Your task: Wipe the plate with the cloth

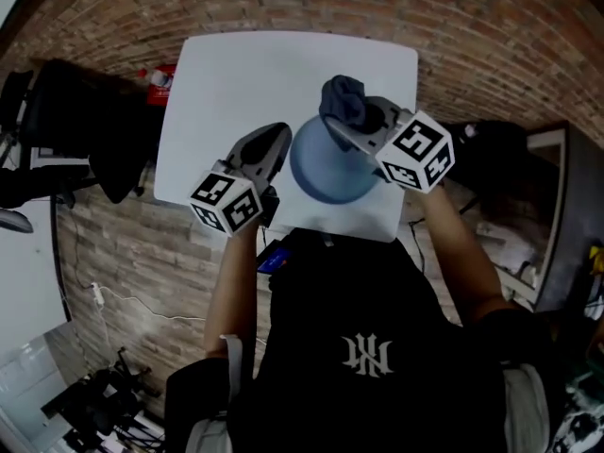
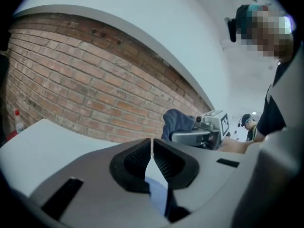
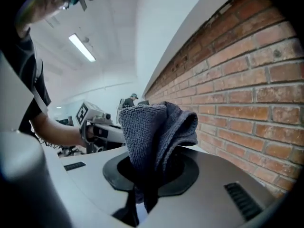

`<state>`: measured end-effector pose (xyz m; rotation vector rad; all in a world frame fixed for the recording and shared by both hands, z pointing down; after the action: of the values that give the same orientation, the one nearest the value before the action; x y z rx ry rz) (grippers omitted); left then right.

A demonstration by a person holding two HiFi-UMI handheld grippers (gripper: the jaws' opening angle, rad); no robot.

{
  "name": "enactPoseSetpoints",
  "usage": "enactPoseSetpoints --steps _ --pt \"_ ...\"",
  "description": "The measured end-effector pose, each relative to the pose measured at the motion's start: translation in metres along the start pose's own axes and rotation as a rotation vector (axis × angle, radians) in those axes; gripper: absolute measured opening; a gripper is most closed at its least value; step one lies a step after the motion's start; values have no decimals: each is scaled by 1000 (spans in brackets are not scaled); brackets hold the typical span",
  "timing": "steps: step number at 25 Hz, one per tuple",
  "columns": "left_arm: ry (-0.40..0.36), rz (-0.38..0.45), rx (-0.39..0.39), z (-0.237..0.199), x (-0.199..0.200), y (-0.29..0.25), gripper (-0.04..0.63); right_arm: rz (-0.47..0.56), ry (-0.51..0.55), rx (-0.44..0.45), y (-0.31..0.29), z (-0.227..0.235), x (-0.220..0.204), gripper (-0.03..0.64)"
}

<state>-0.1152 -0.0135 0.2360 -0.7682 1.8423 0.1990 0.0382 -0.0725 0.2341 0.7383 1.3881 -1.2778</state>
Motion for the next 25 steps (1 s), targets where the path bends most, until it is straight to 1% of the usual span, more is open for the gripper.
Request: enactPoseSetpoints --steps 2,5,8,11,14,17,19,21,25 --pt "-39 56 -41 21 27 3 14 85 -17 30 15 -2 24 72" --pt "-110 91 -93 52 57 9 3 205 -30 62 38 -9 55 72" --pt "-165 114 -146 77 76 20 3 299 -31 92 62 -21 73 72" --pt "-219 137 -159 91 89 31 3 376 -6 133 82 -31 83 72" --pt "-247 147 -158 96 94 38 3 384 26 142 94 -35 82 72" --pt "-237 99 -174 95 87 40 3 384 20 139 101 -39 80 72" --pt "-226 68 -197 93 82 41 3 394 9 134 104 -42 77 72" --pt "-220 66 -227 92 79 46 3 387 -3 131 103 -48 69 72" --pt "-250 63 -280 96 65 70 3 337 -51 116 97 -72 53 72"
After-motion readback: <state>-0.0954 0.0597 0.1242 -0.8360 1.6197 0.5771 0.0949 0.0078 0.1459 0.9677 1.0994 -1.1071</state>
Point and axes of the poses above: the fingertips, and each gripper's own axes: y backward along the fingers, z to its right, x out of its top, the point moved 6 cm from there along y, backward along the fingers, and after that the axes turned 2 degrees about y, right-handed, at the moved point
